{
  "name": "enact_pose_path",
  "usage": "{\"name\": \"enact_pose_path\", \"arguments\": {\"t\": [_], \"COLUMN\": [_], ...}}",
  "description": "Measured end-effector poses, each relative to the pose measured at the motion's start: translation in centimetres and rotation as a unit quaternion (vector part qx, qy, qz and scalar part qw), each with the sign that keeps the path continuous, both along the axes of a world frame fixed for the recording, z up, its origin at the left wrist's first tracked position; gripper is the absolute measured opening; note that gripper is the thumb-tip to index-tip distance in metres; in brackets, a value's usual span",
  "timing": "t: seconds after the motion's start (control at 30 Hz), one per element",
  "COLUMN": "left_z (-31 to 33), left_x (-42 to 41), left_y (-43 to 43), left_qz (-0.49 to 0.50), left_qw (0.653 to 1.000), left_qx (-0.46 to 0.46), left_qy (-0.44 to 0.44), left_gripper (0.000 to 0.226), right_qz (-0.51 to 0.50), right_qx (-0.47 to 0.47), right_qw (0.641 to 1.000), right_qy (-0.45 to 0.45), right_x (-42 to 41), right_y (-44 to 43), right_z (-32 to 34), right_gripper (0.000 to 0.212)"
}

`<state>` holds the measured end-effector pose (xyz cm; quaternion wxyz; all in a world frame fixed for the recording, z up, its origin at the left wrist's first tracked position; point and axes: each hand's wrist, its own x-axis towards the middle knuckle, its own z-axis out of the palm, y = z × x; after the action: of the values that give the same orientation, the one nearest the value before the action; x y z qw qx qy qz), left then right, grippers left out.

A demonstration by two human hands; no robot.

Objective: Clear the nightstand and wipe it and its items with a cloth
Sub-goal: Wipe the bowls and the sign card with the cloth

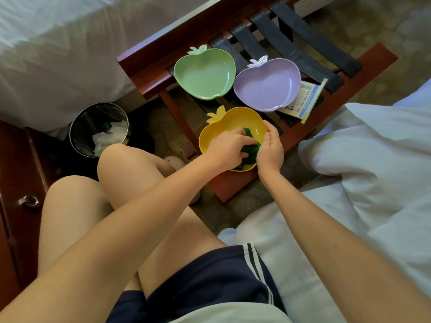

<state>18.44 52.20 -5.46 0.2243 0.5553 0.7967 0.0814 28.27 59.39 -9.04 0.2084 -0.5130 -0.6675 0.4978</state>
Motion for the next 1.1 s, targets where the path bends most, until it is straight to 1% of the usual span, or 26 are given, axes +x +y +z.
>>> {"name": "enact_pose_path", "arguments": {"t": [0.1,0.2,0.3,0.37,0.47,0.53,0.6,0.7,0.8,0.9,1.0,1.1], "left_z": [-1.0,-1.3,-1.1,-1.0,-1.3,-1.4,-1.5,-2.1,-2.2,-1.9,-1.6,-1.3], "left_x": [-0.1,-1.1,-3.2,-4.2,-4.6,-3.9,-2.6,-0.4,1.1,1.4,1.4,0.5], "left_y": [0.5,0.0,-1.5,-2.7,-4.0,-4.0,-3.4,-2.0,-0.8,0.2,0.9,2.4], "left_qz": [0.019,-0.025,0.005,-0.030,-0.115,-0.138,-0.140,-0.116,-0.053,-0.016,0.005,0.072], "left_qw": [0.997,0.990,0.992,0.993,0.990,0.987,0.986,0.988,0.993,0.994,0.994,0.992], "left_qx": [0.062,0.112,0.071,0.076,0.070,0.068,0.086,0.101,0.089,0.073,0.065,0.037], "left_qy": [0.029,0.086,0.106,0.082,0.048,0.035,0.020,0.025,0.051,0.082,0.090,0.098], "left_gripper": [0.040,0.035,0.038,0.038,0.039,0.039,0.040,0.042,0.049,0.053,0.053,0.052], "right_qz": [0.006,0.001,-0.013,-0.022,-0.022,-0.020,-0.021,-0.030,-0.044,-0.050,-0.054,-0.059], "right_qx": [-0.006,0.004,0.009,0.007,0.006,0.007,0.008,0.001,0.001,0.004,0.000,-0.003], "right_qw": [1.000,1.000,1.000,1.000,1.000,1.000,1.000,0.999,0.998,0.998,0.997,0.997], "right_qy": [0.007,0.010,0.008,0.011,0.012,0.010,0.008,0.022,0.036,0.043,0.046,0.049], "right_x": [0.0,0.1,-0.1,-0.2,-0.1,-0.1,-0.1,-0.1,-0.1,-0.1,-0.1,-0.2], "right_y": [0.0,-0.1,-0.3,-0.3,-0.1,-0.1,-0.2,-0.2,-0.2,-0.4,-0.4,-0.3], "right_z": [0.1,0.0,-0.1,-0.2,-0.2,-0.2,-0.2,-0.3,-0.4,-0.3,-0.2,-0.2], "right_gripper": [0.039,0.039,0.039,0.039,0.038,0.037,0.037,0.037,0.036,0.035,0.035,0.035]}}
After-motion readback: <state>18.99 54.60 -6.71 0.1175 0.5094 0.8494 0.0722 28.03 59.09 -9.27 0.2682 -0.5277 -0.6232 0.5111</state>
